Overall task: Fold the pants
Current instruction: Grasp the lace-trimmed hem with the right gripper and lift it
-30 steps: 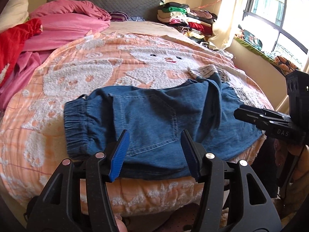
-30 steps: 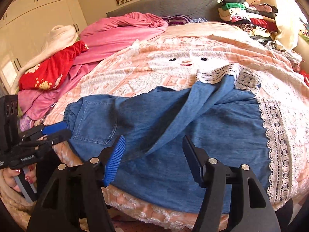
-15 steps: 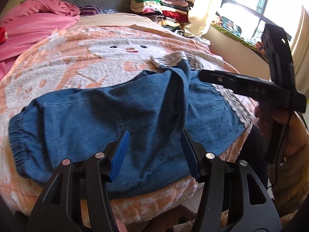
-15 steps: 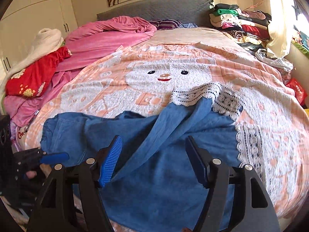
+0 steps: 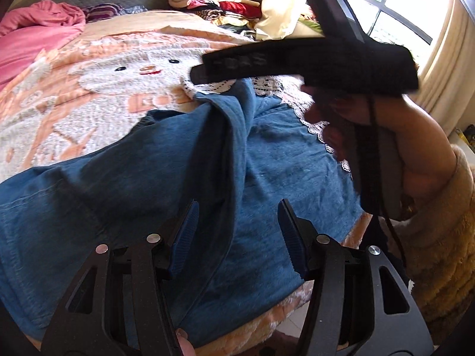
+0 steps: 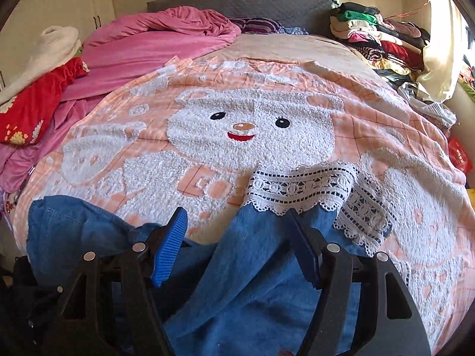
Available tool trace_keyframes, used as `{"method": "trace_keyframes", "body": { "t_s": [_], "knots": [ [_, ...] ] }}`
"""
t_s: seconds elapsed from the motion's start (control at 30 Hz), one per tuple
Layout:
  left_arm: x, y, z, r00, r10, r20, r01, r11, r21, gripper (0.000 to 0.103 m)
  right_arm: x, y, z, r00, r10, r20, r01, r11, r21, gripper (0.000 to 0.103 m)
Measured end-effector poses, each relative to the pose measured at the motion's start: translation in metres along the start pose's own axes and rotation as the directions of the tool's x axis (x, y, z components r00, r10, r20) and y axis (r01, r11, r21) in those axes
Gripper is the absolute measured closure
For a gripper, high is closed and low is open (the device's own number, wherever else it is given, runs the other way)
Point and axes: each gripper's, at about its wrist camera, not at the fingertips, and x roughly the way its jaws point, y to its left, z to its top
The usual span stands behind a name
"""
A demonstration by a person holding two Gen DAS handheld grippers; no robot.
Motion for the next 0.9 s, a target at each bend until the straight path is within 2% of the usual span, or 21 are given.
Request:
{"method": "trace_keyframes", "body": {
  "t_s": [0.17, 0.27, 0.6, 0.63, 0.7, 0.77, 0.83, 0.9],
  "knots": [
    [0.017, -0.001, 0.003, 1.0, -0.008, -0.026, 0.008, 1.0, 0.005, 0.08, 0.036, -0.003, 0.015, 0.997, -0.032, -0.072, 0.03, 0.999, -0.016, 0.038],
    [0.025, 0.001, 0.001, 0.999, -0.009, -0.043, 0.009, 1.0, -0.001, 0.083, 0.056, -0.002, 0.022, 0.994, -0.048, -0.102, 0.046, 0.999, -0.015, 0.038],
    [0.031, 0.003, -0.002, 0.999, -0.026, -0.043, 0.025, 1.0, -0.004, 0.083, 0.104, -0.018, 0.031, 0.978, -0.113, -0.175, 0.116, 0.993, 0.01, 0.04],
    [0.031, 0.003, -0.002, 0.999, -0.028, -0.043, 0.027, 1.0, -0.005, 0.083, 0.106, -0.02, 0.031, 0.978, -0.114, -0.174, 0.118, 0.993, 0.013, 0.044],
    [0.029, 0.005, -0.003, 0.999, -0.029, -0.04, 0.029, 1.0, -0.007, 0.083, 0.105, -0.021, 0.031, 0.977, -0.136, -0.166, 0.138, 0.99, 0.003, 0.057],
    [0.029, 0.006, 0.0, 0.999, -0.031, -0.039, 0.031, 0.999, -0.012, 0.083, 0.102, -0.025, 0.031, 0.976, -0.15, -0.158, 0.151, 0.988, -0.007, 0.079],
    [0.028, 0.008, 0.002, 0.999, -0.032, -0.036, 0.032, 0.999, -0.015, 0.083, 0.093, -0.035, 0.03, 0.985, -0.111, -0.133, 0.116, 0.993, 0.035, 0.09],
    [0.027, 0.01, 0.003, 0.999, -0.032, -0.032, 0.032, 0.999, -0.018, 0.083, 0.079, -0.046, 0.028, 0.994, -0.056, -0.095, 0.065, 0.994, 0.091, 0.091]
  ]
}}
